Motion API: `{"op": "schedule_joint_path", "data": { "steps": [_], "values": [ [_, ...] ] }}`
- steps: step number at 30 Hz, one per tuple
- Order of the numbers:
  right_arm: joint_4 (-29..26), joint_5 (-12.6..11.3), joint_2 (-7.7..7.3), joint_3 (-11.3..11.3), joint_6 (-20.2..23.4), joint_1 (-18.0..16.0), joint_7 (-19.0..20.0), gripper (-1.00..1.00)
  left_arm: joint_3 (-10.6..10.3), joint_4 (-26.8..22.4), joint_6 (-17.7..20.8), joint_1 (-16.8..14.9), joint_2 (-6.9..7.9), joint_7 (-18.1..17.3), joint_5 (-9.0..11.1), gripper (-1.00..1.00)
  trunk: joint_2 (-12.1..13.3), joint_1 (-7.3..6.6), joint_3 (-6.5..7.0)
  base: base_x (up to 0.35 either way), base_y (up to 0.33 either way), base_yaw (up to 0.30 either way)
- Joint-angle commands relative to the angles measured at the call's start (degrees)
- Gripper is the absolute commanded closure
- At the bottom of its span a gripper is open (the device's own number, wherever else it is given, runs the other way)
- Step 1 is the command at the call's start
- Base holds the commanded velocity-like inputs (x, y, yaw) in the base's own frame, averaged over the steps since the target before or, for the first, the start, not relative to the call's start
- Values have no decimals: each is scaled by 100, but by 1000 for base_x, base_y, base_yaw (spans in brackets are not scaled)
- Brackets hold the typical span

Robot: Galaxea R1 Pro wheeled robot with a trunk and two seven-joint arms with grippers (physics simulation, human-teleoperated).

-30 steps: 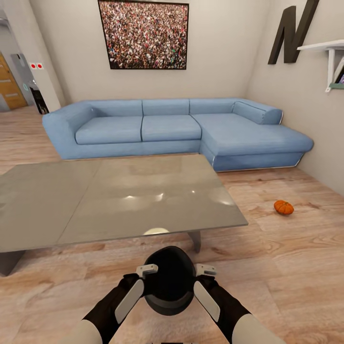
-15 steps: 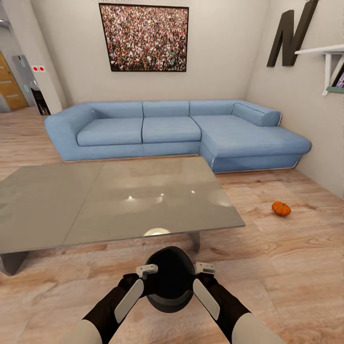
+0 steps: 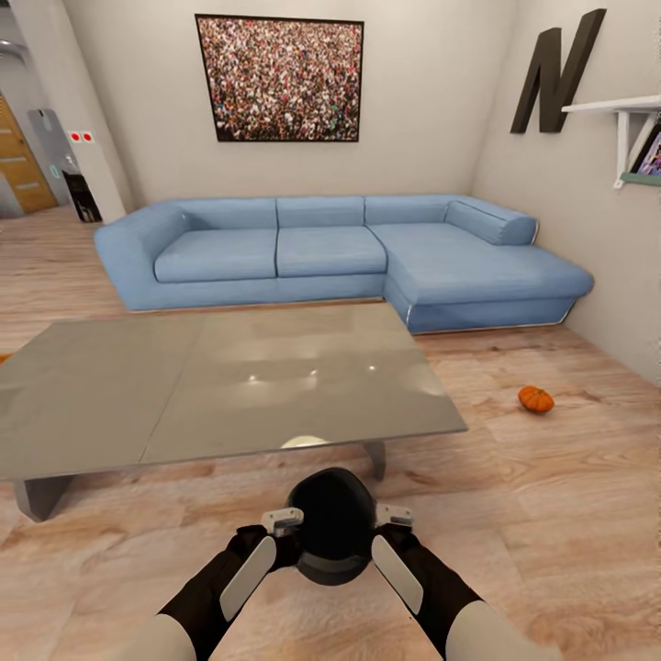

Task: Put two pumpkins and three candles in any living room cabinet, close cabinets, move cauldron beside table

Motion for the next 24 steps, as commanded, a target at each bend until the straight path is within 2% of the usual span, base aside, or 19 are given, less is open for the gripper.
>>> {"op": "schedule_joint_path", "data": {
  "steps": [1,5,12,24],
  "values": [
    [-9,-53,-4,21,15,-4,-52,-100,-19,-8,11,-4,3,57,61,-100,39,-26,13,-289,118,0],
    [-9,-74,-4,15,23,-4,-53,-100,-19,-9,167,-4,0,65,61,-100,200,-114,85,-294,130,0],
    [-9,-93,-4,14,36,-4,-53,-100,-21,-5,227,-4,-5,74,60,-100,480,-268,191,-296,141,-23],
    [23,-120,-35,-2,41,-4,-65,-100,-39,0,374,-4,-3,98,59,-100,962,-532,320,-295,141,-125]
  ]
}}
